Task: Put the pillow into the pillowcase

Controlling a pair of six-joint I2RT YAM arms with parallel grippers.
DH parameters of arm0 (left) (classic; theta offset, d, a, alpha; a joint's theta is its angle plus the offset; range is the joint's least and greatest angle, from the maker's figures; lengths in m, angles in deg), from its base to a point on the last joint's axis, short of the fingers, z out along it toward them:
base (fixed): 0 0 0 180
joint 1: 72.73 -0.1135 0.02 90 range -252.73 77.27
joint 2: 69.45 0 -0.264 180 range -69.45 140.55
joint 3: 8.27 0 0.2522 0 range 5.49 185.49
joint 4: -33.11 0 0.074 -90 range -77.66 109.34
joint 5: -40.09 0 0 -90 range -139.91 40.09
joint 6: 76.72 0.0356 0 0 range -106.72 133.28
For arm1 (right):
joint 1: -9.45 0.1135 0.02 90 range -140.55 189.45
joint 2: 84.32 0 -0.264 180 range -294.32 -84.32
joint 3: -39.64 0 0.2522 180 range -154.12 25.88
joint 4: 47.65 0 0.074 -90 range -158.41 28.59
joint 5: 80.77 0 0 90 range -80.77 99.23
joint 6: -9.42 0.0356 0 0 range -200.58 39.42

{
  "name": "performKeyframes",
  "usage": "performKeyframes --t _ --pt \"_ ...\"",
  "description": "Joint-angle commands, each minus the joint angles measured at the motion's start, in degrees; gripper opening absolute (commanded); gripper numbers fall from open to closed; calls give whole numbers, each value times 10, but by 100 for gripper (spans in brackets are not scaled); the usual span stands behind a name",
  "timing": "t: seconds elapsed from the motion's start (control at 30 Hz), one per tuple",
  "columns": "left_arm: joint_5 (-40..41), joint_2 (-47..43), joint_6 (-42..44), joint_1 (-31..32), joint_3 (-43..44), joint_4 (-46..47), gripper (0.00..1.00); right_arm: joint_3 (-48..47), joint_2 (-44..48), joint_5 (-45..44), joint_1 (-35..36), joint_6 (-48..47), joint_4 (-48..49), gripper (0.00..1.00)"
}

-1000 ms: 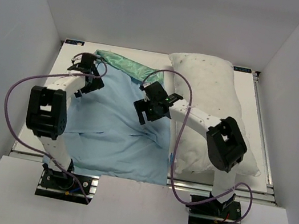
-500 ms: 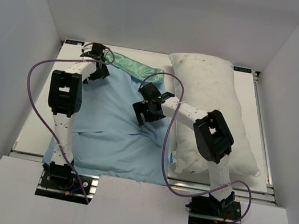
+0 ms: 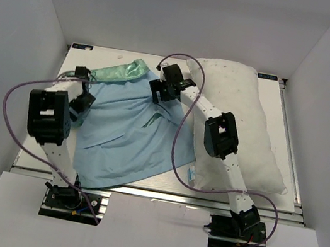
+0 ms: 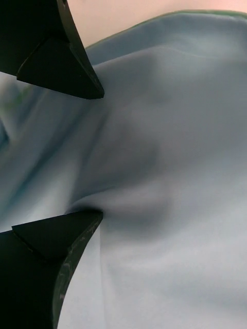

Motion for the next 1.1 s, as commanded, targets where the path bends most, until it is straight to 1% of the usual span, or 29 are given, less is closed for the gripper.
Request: performKeyframes --t 0.0,0.03,0.07,0.1,0.13,0.2,0.23,0.27,0.3,0.33,0.37,0.4,0.43,0.47,0.5,0.53,0.57,0.6,0.63,0.67,0.7,0.73,0.77,0.87,0.93,1.0,1.07 --pt "-38 -87 -99 52 -117 -57 98 -14 -15 11 2 -39 103 89" --pt "-18 -144 -107 73 -135 -62 98 -11 -12 11 1 -52 169 89" --pt "-2 -173 -115 103 -160 -86 98 -17 -11 24 -1 -75 188 89" --pt "18 -201 -134 153 -168 -100 98 -45 -11 31 -1 -79 200 89" --pt "34 -253 -139 173 -173 -111 98 -59 -11 40 -1 -86 215 89" --pt "36 -301 -141 207 -189 -126 98 -69 9 42 -1 -97 232 89" --pt "39 -321 -140 210 -191 -126 98 -60 23 59 -1 -104 232 89" --pt "53 -353 -133 211 -191 -113 98 -52 58 66 -1 -108 226 89" --pt "67 -363 -122 210 -186 -100 98 -38 80 74 -1 -100 214 89" --pt "81 -368 -106 211 -178 -92 98 6 107 102 0 -98 197 89" --pt "112 -361 -101 211 -162 -91 98 40 167 105 3 -91 166 89" --pt "124 -351 -97 210 -120 -94 98 82 198 105 5 -66 153 89" --pt "135 -341 -89 211 -100 -91 98 170 262 106 6 -55 140 89" --pt "145 -329 -81 210 -83 -77 98 217 294 101 13 -39 128 89" --pt "154 -301 -59 210 -48 -67 98 261 320 98 17 2 107 89" --pt "158 -284 -50 210 -30 -56 98 304 367 99 23 14 98 89" --pt "165 -266 -47 210 -13 -40 98 379 388 97 42 24 87 89" --pt "157 -230 -16 209 -1 -18 98 413 405 87 56 30 72 89" --pt "151 -210 5 208 21 9 98 442 433 54 71 43 67 89" --pt "143 -188 21 208 39 40 98 495 444 41 103 55 63 89" --pt "114 -140 57 205 60 45 98 516 452 40 116 65 62 89" --pt "111 -115 65 206 108 34 98 534 460 56 126 84 55 89" --pt "110 -92 78 205 126 33 98 560 462 60 141 98 51 89" --pt "120 -9 124 202 176 24 98 591 455 58 155 138 40 89" --pt "104 33 147 197 187 33 98 609 437 62 157 149 43 89" --pt "98 53 163 189 182 47 98 609 416 58 157 153 36 89" --pt "90 76 174 176 180 62 98 592 373 28 157 146 21 89"
